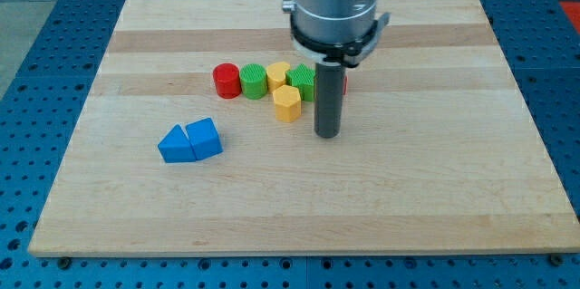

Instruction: Push the yellow hexagon below the yellow heart

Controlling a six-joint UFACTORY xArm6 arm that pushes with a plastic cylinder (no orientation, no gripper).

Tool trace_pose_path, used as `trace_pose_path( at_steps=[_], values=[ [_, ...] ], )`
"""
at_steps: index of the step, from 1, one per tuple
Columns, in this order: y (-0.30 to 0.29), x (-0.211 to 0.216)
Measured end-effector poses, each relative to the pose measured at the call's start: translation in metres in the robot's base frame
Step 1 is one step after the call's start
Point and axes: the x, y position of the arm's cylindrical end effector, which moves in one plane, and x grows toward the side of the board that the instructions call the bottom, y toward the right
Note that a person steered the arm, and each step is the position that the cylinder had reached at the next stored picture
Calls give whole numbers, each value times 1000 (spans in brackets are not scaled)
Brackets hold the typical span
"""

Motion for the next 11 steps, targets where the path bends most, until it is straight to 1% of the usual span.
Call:
trace_pose_path(
  at_steps=[1, 9, 11],
  values=[
    [-1, -3],
    [-68, -8],
    [-74, -10]
  ],
)
